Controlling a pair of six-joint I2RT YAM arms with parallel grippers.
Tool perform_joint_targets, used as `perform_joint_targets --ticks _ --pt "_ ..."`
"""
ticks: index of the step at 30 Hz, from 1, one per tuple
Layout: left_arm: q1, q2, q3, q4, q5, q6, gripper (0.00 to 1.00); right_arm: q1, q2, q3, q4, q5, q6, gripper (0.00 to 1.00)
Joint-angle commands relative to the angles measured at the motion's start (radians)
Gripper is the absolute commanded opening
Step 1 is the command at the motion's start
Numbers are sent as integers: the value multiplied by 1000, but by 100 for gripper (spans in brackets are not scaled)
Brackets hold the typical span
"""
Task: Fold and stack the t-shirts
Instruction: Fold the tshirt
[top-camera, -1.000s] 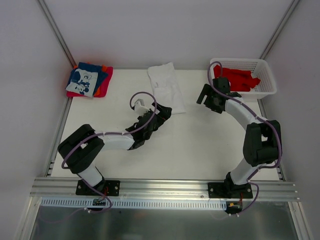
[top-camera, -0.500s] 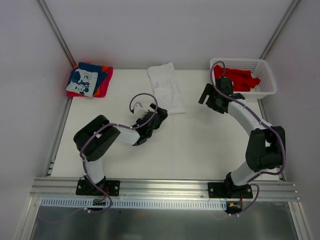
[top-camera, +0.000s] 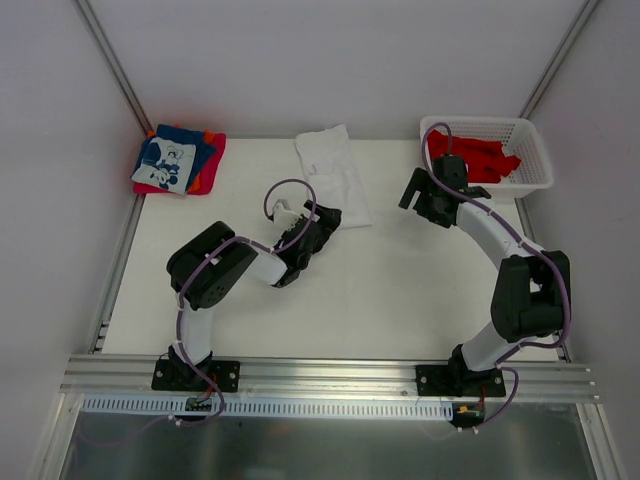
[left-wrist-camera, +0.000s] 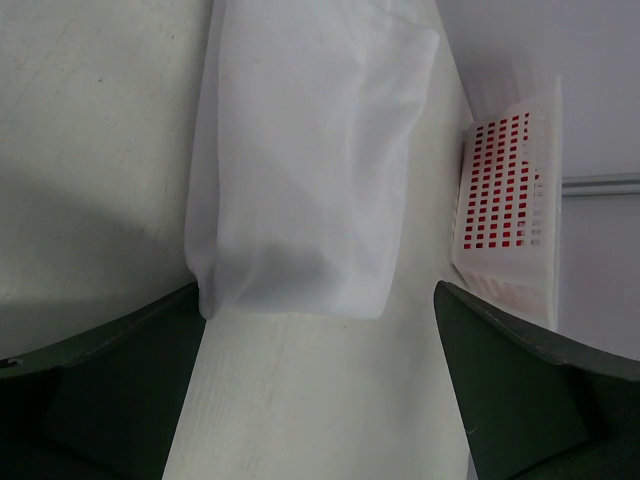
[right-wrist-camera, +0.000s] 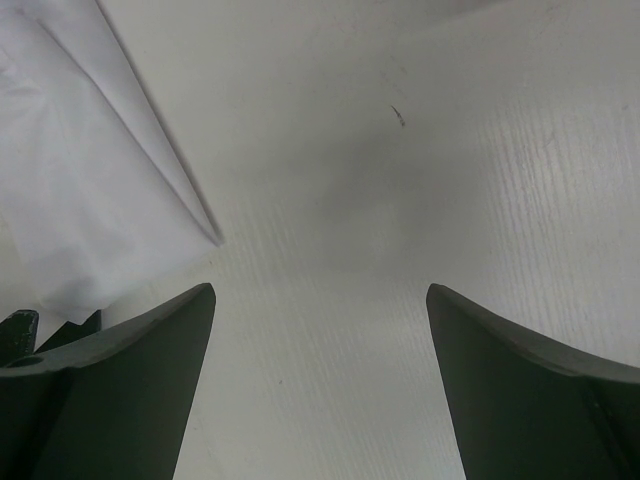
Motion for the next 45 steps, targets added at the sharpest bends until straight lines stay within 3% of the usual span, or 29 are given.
perform_joint_targets --ticks 1,10,14,17,18,21,24,25,29,38,45 --pt "11 54 10 -10 31 -5 99 -9 11 16 -2 13 -18 92" --pt "27 50 -2 -1 39 6 99 -8 17 1 6 16 -16 92" --pt "28 31 -10 -31 36 -5 90 -8 15 -11 16 13 -8 91" --pt "30 25 -19 -50 36 -23 79 -10 12 -19 19 12 -4 91" --pt "31 22 -21 -54 37 -26 71 -10 11 -20 21 12 -4 91" --pt "33 18 -25 -56 36 -23 65 -10 6 -23 23 13 -2 92" --pt "33 16 -27 -59 40 -23 49 -10 1 -28 21 16 -2 91" --pt "33 14 -25 -60 40 -22 38 -10 1 -27 21 16 -4 91" --pt "33 13 -18 -89 46 -26 13 -8 1 -33 23 19 -2 91" --pt "37 2 -27 -94 43 0 0 -10 4 -46 32 13 -1 91" --pt "40 -120 -79 -183 126 89 0 -10 -20 -76 36 12 2 91"
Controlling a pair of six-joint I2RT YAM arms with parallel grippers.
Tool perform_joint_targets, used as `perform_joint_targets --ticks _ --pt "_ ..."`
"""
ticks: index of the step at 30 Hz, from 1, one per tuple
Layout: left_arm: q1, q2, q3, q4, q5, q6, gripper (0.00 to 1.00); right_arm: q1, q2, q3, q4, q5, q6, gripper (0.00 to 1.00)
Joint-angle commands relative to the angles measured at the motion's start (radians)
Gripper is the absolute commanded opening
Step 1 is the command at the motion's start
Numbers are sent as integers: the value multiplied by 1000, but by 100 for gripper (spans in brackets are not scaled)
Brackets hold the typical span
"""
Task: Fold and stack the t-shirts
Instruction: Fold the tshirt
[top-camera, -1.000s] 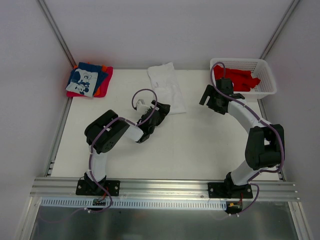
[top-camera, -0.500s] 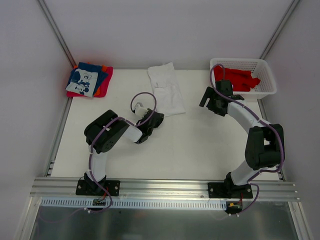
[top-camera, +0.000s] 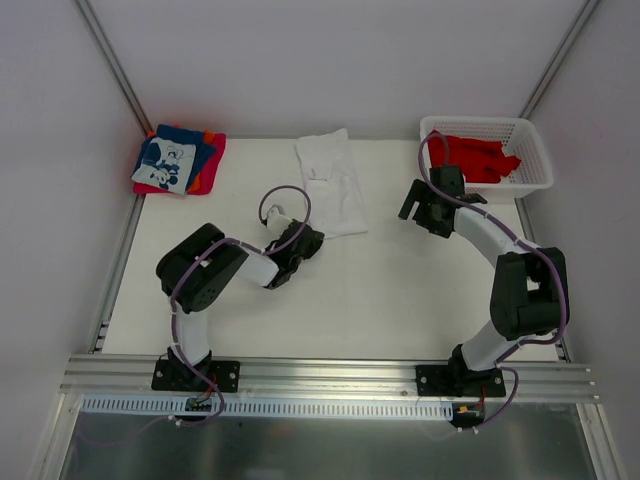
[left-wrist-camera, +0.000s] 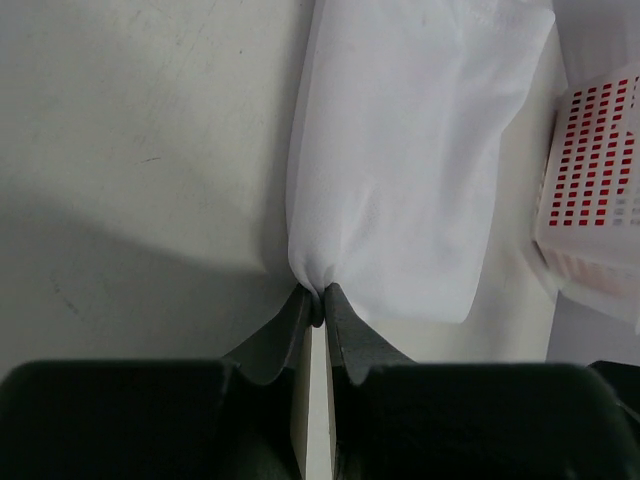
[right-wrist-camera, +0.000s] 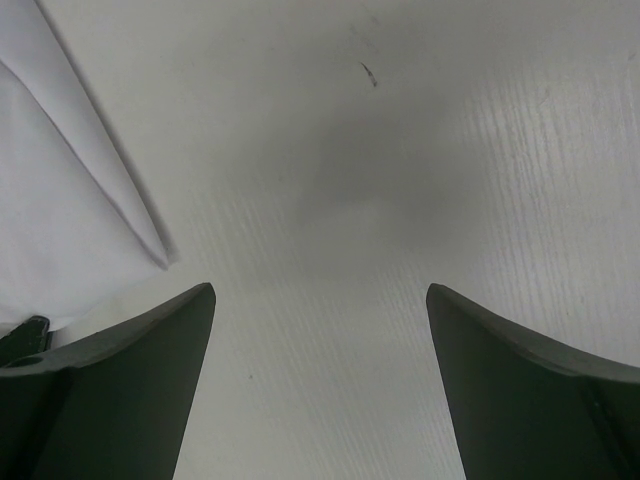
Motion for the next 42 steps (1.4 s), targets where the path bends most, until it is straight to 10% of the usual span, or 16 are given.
perform_joint_targets --ticks 1,10,27,42 --pt "6 -116 -53 -96 59 73 0 -5 -49 -20 22 6 7 91" --pt "-93 -372 -259 -214 130 94 0 5 -148 -114 36 -12 38 91" --pt "-529 -1003 -469 -677 -151 -44 0 102 -441 -237 -92 63 81 91" --pt "-566 -1025 -380 -759 -232 30 0 366 -706 -376 -194 184 250 92"
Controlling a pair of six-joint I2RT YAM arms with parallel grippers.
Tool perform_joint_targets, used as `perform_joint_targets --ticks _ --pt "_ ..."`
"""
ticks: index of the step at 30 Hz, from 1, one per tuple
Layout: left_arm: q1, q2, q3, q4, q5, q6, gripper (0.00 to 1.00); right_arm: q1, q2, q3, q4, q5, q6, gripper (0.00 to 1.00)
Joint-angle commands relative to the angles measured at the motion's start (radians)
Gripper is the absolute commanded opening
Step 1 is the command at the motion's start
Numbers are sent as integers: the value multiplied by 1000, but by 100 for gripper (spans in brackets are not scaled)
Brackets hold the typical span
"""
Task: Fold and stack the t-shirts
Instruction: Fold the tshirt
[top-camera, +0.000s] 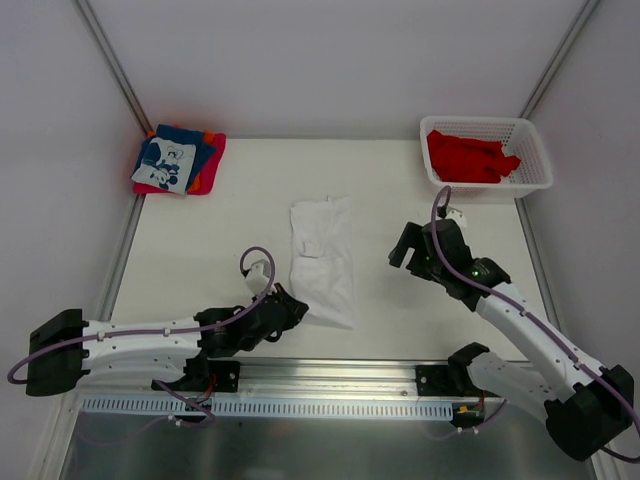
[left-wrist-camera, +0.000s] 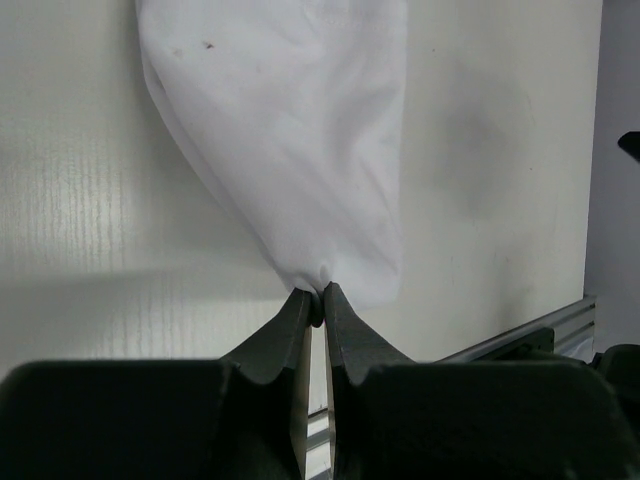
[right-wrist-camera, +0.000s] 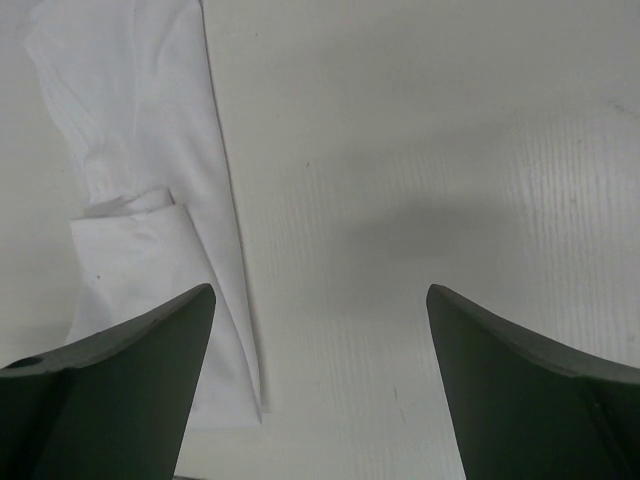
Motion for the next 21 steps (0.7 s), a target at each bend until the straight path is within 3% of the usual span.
perform_joint_targets --ticks 1,6,9,12,14,21 --pt "-13 9 57 -11 -48 44 0 77 -74 -58 -37 39 95 92" --pt "-13 21 68 -11 -62 54 0 259 -176 -263 127 143 359 91" --pt "-13 31 68 -11 -80 59 0 362 -132 -333 115 247 537 90" --pt "-13 40 51 -11 -89 33 0 517 15 -302 51 351 676 90" --pt "-13 51 40 -12 -86 21 0 546 176 -264 32 348 729 90" --pt "-13 43 24 -12 -75 8 0 641 512 -192 264 287 783 85"
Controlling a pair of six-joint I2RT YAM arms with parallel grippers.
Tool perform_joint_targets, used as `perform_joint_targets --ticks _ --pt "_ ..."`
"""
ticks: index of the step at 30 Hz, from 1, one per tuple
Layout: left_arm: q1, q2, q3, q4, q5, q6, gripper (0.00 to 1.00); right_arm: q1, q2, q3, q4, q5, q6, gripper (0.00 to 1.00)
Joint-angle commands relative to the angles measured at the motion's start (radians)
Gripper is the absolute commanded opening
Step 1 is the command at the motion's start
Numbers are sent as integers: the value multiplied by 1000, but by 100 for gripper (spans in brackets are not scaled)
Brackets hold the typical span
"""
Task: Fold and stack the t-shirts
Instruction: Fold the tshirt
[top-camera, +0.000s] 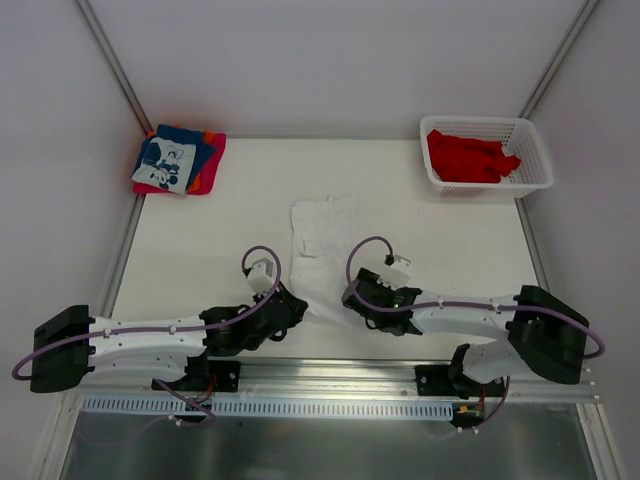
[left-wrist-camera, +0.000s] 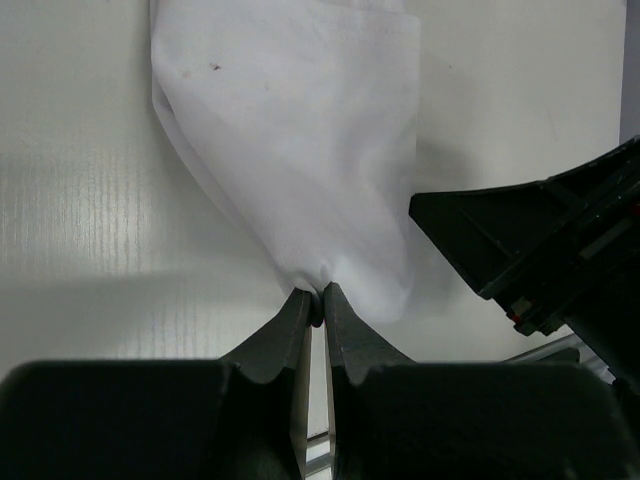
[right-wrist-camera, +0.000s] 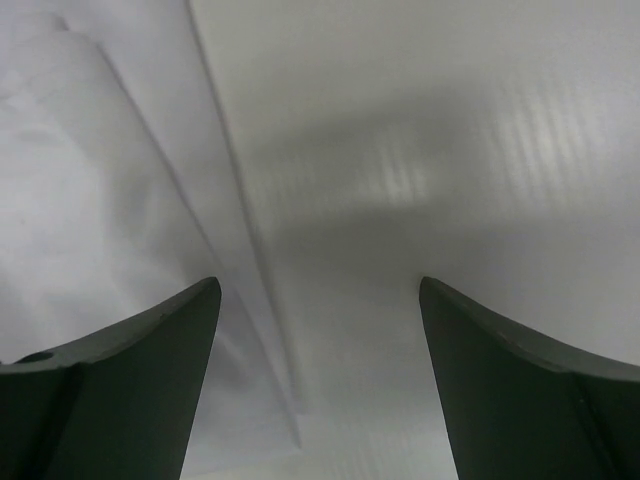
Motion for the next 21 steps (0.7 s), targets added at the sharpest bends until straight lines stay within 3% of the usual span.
perform_joint_targets --ticks 1,7,12,16,19,20,21 --pt "-7 -12 -13 -4 -28 -12 0 38 186 15 72 -104 131 86" --pt "-7 -38 -32 -31 -37 -7 0 101 346 179 -210 -18 201 86" --pt "-7 -52 -50 -39 -39 -18 0 104 278 107 -275 -13 317 82" --pt "-7 -37 -43 -40 -43 -12 0 153 193 115 -494 27 419 73" --pt "-7 -30 -43 -43 -48 -9 0 248 90 48 -507 109 459 63" --pt "-7 -27 -43 -43 -47 -9 0 271 18 8 -469 166 404 65" --pt "-7 -27 -44 -43 -48 -9 0 299 -16 -15 -320 183 296 67"
